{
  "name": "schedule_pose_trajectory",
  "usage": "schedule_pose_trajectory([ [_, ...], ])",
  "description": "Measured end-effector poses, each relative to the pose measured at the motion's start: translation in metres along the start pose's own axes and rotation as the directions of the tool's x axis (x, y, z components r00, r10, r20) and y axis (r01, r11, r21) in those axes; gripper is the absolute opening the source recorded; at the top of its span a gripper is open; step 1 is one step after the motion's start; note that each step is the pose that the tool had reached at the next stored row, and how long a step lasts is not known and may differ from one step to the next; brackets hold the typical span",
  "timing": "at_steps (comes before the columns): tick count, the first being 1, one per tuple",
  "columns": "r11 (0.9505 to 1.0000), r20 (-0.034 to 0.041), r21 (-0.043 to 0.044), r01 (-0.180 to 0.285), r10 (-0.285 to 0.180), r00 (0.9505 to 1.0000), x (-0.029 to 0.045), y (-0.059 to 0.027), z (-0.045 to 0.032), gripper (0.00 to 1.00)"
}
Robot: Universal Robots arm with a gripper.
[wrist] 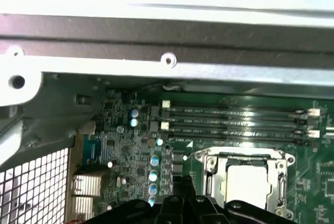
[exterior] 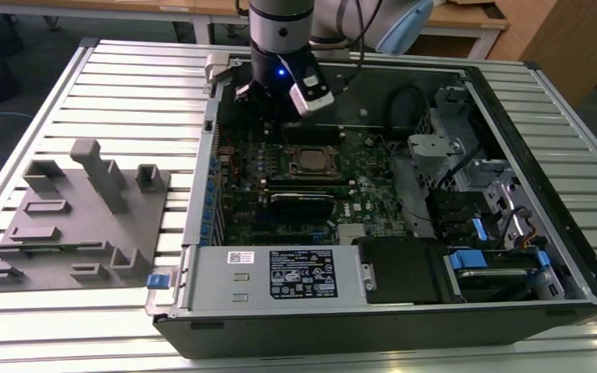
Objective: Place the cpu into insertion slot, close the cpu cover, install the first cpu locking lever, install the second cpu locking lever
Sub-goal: 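Install the first cpu locking lever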
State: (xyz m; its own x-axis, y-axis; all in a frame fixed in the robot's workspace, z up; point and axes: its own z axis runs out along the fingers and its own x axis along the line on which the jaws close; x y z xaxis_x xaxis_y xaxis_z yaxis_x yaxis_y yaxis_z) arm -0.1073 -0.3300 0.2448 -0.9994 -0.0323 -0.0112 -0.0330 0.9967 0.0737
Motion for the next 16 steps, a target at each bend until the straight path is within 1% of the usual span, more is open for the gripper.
schedule_pose_trajectory([
  [1, 0.9999, 0.0016, -0.0166, 0.0, 0.0, 1.0, 0.0, 0.0, -0.0001, 0.1],
  [2, 0.9996, 0.0025, -0.0265, 0.0, 0.0, 1.0, 0.0, 0.0, 0.0, 0.1],
  [3, 0.9996, 0.0028, -0.0287, 0.0, 0.0, 1.0, 0.0002, 0.0001, -0.0001, 0.1],
  [5, 0.9996, 0.0039, -0.0289, 0.0, 0.0, 1.0, 0.0019, 0.0001, -0.0001, 0.1],
  [8, 0.9996, 0.0067, -0.029, 0.0, 0.0, 1.0, 0.0073, 0.0003, -0.0001, 0.1],
  [9, 0.9996, 0.0079, -0.0299, 0.0, 0.0, 1.0, 0.0092, 0.0003, -0.0001, 0.1],
  [10, 0.9995, 0.0095, -0.0327, 0.001, 0.0, 1.0, 0.0108, 0.0004, -0.0001, 0.1],
  [12, 0.9989, 0.0135, -0.0473, 0.001, 0.0, 0.9999, 0.0133, 0.0005, -0.0001, 0.1],
  [13, 0.9984, 0.0156, -0.0569, 0.001, 0.0, 0.9999, 0.0142, 0.0005, -0.0001, 0.1],
  [14, 0.9977, 0.0179, -0.0677, 0.001, 0.0, 0.9998, 0.0149, 0.0005, -0.0001, 0.1],
  [15, 0.9967, 0.0203, -0.0812, 0.002, 0.0, 0.9998, 0.0155, 0.0005, -0.0001, 0.1],
  [16, 0.9958, 0.0222, -0.0912, 0.002, 0.0, 0.9998, 0.0158, 0.0005, -0.0001, 0.1],
])
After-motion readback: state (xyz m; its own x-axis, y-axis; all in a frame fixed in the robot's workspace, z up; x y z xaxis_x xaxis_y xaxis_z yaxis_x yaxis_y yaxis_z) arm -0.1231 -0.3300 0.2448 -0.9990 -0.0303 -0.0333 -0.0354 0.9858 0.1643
